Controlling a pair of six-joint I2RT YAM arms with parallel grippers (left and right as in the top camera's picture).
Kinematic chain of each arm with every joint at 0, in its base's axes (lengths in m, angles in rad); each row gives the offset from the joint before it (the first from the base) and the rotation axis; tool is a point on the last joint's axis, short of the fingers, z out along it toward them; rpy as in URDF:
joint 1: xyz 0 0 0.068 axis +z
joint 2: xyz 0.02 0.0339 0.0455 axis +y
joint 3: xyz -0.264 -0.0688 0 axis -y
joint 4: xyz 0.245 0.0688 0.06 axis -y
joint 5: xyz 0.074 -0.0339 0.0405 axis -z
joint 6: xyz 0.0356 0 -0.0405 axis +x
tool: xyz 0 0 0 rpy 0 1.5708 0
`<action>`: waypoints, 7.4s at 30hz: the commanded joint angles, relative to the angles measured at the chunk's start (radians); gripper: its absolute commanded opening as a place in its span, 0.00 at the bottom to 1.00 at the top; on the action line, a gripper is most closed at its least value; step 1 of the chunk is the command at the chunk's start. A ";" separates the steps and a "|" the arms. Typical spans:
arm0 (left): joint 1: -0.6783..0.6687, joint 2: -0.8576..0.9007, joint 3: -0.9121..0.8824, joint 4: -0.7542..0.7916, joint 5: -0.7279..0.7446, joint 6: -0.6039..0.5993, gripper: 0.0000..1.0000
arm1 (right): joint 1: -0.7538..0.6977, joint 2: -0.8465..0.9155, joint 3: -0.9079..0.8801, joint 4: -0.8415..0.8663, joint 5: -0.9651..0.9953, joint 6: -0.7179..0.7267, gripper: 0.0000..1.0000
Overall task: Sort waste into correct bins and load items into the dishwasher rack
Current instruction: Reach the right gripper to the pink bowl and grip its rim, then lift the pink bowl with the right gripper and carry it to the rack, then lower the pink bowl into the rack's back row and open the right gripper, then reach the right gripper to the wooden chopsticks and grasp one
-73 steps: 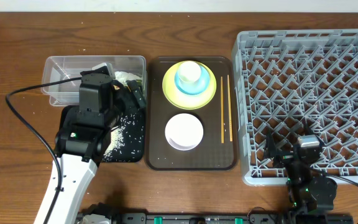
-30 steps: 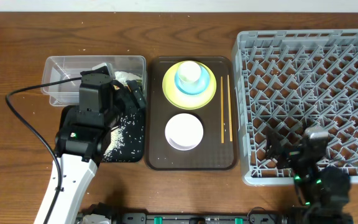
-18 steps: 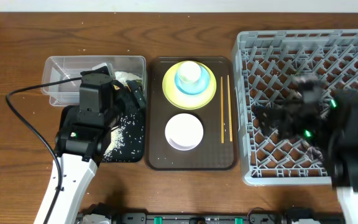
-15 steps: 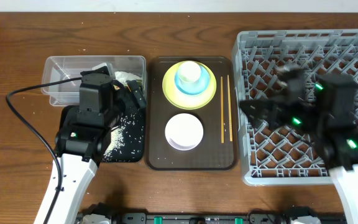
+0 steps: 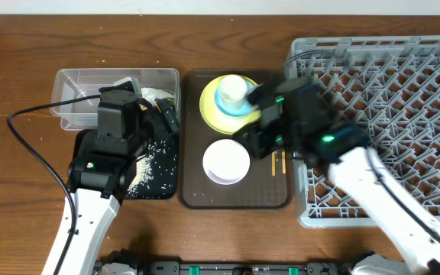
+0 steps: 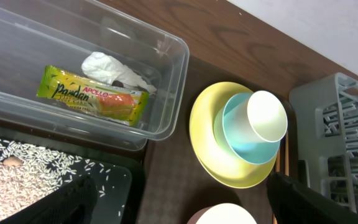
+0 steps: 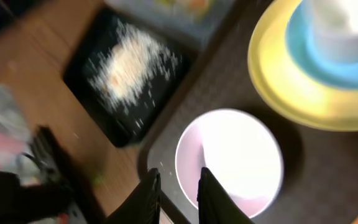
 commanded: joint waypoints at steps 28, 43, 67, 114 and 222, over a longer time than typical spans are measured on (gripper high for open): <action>0.005 0.003 0.018 -0.002 -0.009 0.010 0.90 | 0.334 0.375 0.017 0.044 0.308 -0.005 0.31; 0.004 0.003 0.018 -0.002 -0.009 0.010 0.90 | 0.321 0.307 0.033 0.021 0.370 -0.004 0.01; 0.004 0.003 0.018 -0.002 -0.009 0.010 0.90 | -0.621 0.012 0.072 0.512 -0.671 0.097 0.01; 0.005 0.003 0.018 -0.002 -0.009 0.010 0.90 | -0.906 0.613 0.071 1.088 -0.980 0.370 0.01; 0.004 0.003 0.018 -0.002 -0.009 0.010 0.90 | 0.064 0.459 0.053 -0.129 0.789 0.460 0.36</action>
